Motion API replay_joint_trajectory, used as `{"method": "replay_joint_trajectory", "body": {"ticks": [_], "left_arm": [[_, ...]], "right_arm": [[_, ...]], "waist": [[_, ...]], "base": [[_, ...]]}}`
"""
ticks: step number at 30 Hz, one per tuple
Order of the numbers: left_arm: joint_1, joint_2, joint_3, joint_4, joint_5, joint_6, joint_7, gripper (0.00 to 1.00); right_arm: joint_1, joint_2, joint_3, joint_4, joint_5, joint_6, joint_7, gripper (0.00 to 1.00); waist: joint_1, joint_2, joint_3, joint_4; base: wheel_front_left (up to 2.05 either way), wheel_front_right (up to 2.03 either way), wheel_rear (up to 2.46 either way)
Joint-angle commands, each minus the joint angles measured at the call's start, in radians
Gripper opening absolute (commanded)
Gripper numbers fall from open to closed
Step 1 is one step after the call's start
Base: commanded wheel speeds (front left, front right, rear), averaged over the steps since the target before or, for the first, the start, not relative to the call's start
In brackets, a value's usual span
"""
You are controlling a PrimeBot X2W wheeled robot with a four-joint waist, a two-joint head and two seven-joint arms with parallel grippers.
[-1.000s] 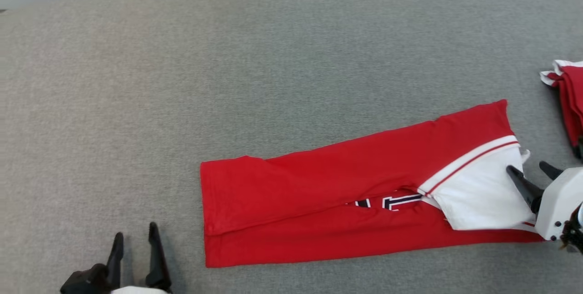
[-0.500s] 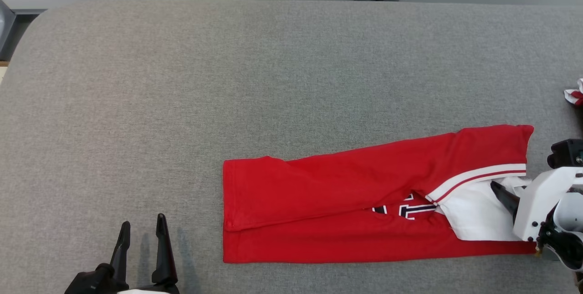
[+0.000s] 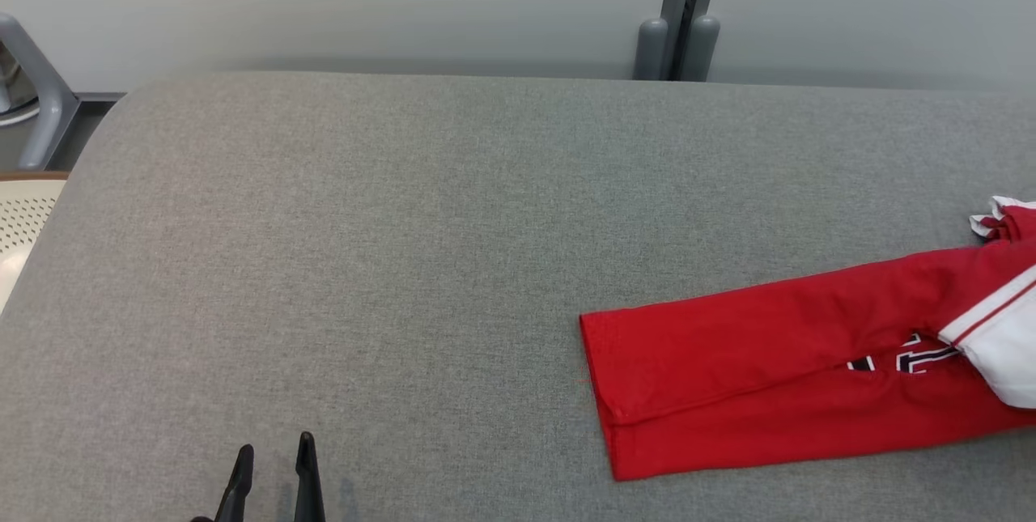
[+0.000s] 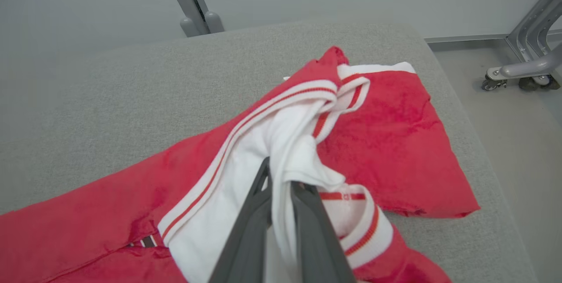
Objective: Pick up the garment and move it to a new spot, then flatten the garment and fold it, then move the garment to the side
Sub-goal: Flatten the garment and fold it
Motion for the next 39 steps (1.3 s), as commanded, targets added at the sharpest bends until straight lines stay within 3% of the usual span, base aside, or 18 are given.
{"method": "replay_joint_trajectory", "body": {"ticks": [1,6,8,11,15,19,23,27,28,29,36,39], "left_arm": [[0.013,0.004,-0.003,-0.005,-0.01,0.004,-0.004,1.0],[0.021,0.004,-0.031,-0.009,-0.014,0.009,-0.004,1.0],[0.015,0.004,-0.039,-0.008,-0.016,0.007,-0.004,1.0],[-0.006,0.005,-0.06,0.0,-0.008,-0.001,-0.004,1.0],[-0.026,0.004,-0.077,0.012,-0.003,-0.003,-0.004,1.0],[-0.034,0.004,-0.081,0.019,0.008,-0.003,-0.004,1.0],[-0.015,0.004,-0.078,0.017,0.012,0.0,-0.004,1.0],[0.003,0.004,-0.084,0.015,0.01,0.002,-0.004,1.0],[0.004,0.004,-0.085,0.012,0.009,0.003,-0.004,1.0],[0.006,0.004,-0.086,0.011,0.008,0.004,-0.004,1.0],[0.009,0.004,-0.092,0.006,0.012,0.005,-0.004,1.0],[0.02,0.004,-0.082,0.002,0.011,0.007,-0.004,1.0]], "right_arm": [[0.024,0.013,0.009,-0.062,0.013,0.0,0.02,0.0],[0.055,0.106,0.114,-0.328,-0.002,0.0,0.106,0.0],[0.056,0.138,0.145,-0.361,-0.012,0.0,0.122,0.0],[0.057,0.258,0.256,-0.399,-0.066,0.0,0.149,0.0],[0.043,0.423,0.35,-0.312,-0.154,0.0,0.106,0.0],[0.022,0.561,0.375,-0.183,-0.217,0.0,0.025,0.0],[-0.003,0.623,0.368,-0.089,-0.238,0.0,-0.055,0.0],[-0.03,0.643,0.375,-0.028,-0.257,0.0,-0.104,0.0],[-0.037,0.645,0.375,-0.02,-0.267,0.0,-0.124,0.31],[-0.041,0.647,0.376,-0.014,-0.271,0.0,-0.145,1.0],[-0.014,0.647,0.389,-0.054,-0.217,0.0,-0.337,1.0],[0.038,0.593,0.37,-0.102,-0.233,0.0,-0.455,1.0]], "waist": [[0.0,-0.0001,-0.01,-0.009],[0.0,-0.0001,-0.005,-0.039],[0.0,-0.0001,-0.002,-0.043],[0.0,-0.0001,0.008,-0.046],[0.0,-0.0001,0.016,-0.029],[0.0,-0.0001,0.016,0.0],[0.0,-0.0001,0.013,0.021],[0.0,-0.0001,0.01,0.023],[0.0,-0.0001,0.011,0.022],[0.0,-0.0001,0.011,0.02],[0.0,-0.0001,-0.002,-0.013],[0.0,-0.0001,-0.017,-0.032]], "base": [[0.0,0.0,0.0],[0.0,0.0,0.0],[0.0,0.0,0.0],[0.0,0.0,0.0],[0.0,0.0,0.0],[0.0,0.0,0.0],[0.0,0.0,0.0],[0.0,0.0,0.0],[0.0,0.0,0.0],[0.0,0.0,0.0],[0.0,0.0,0.0],[0.0,0.0,0.0]]}}
